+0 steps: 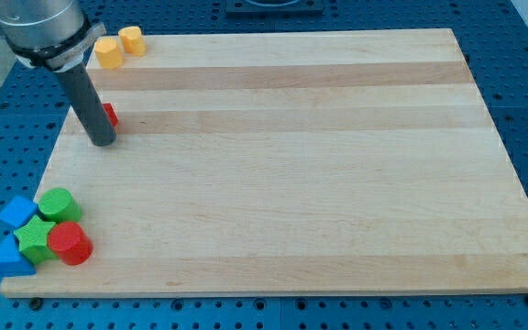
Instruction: Push the red star into the yellow hexagon
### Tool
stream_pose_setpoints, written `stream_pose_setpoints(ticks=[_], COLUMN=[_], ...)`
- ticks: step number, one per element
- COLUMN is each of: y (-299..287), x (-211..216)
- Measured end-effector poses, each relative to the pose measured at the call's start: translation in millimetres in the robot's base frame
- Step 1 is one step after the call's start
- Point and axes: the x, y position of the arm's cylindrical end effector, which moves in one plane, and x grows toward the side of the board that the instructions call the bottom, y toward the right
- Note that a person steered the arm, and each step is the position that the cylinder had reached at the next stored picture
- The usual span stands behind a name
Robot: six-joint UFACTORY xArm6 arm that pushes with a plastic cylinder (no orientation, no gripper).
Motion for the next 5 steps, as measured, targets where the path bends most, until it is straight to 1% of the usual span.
stream_pose_setpoints(ticks=[1,2,3,4,5], y=[-1.1,-3.9,-20.8,-62.0,-56.9], x=[-26.8,-44.5,-14.0,-7.6,-25.5])
